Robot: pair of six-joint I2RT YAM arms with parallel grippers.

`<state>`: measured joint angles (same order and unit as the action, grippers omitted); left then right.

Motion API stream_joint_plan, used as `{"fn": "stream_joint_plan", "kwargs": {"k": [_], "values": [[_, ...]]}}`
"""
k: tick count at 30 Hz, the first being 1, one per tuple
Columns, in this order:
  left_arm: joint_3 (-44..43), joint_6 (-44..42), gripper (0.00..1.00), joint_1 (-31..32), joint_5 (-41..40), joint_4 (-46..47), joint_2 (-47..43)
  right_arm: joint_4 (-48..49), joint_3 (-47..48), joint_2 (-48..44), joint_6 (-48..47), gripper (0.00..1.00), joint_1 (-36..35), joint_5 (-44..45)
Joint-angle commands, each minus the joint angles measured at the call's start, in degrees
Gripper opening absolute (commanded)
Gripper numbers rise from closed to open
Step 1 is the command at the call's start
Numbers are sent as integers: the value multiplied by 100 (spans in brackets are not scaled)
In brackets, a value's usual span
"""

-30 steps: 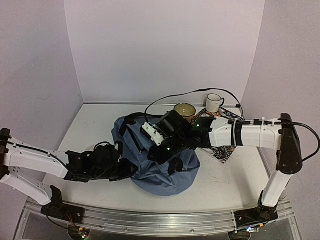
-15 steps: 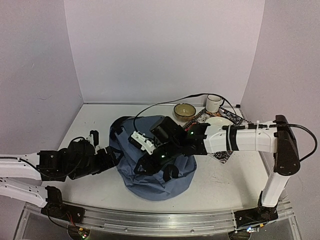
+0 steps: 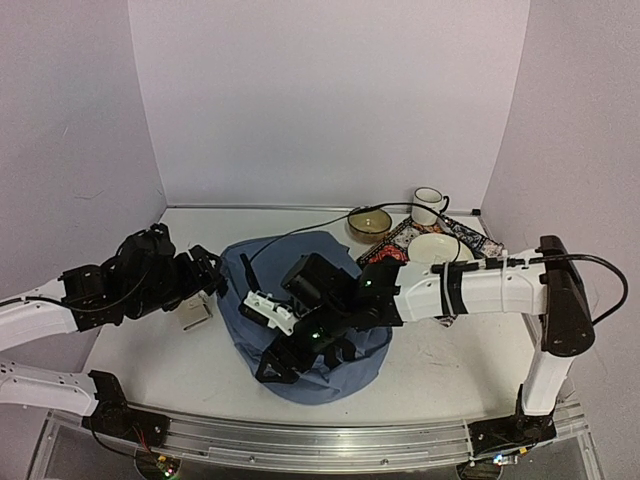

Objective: Pack the student bag

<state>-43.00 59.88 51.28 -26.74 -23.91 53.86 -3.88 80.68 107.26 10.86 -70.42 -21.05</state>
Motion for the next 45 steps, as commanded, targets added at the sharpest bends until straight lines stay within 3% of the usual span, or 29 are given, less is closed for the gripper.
{"fn": "stream_joint_plan", "kwargs": {"k": [1, 5, 10, 17, 24, 29, 35, 40, 45], "values": [[-561, -497, 91, -198, 147, -149, 759, -706, 373, 106, -322, 80, -221, -137], [-709, -633, 91, -349, 406, -149, 1428, -1239, 696, 314, -507, 82, -384, 166], [-214, -370, 87, -355, 873, -53, 1652, -1310, 598, 19, -384, 84, -395, 980], [1252, 82, 76, -288, 1897, 568, 1220, -1312, 474, -509, -35, 91, -370, 2198], [2031, 305, 77, -49, 2043, 582, 307, -1317, -74, -1014, 1149, 98, 127, 3180], [1595, -8, 86, -64, 1713, 217, -151, -1324, -824, -1416, 2085, 98, 539, 3528], [693, -454, 94, -293, 1021, -259, 29, -1338, -1588, -1854, 2826, 98, 815, 3836], [449, -775, 95, -543, 1062, -16, 700, -1135, -1937, -1778, 2905, 98, 973, 3643], [626, -842, 90, -571, 1472, 315, 1305, -456, -2116, -1367, 2702, 98, 1091, 3124]]}}
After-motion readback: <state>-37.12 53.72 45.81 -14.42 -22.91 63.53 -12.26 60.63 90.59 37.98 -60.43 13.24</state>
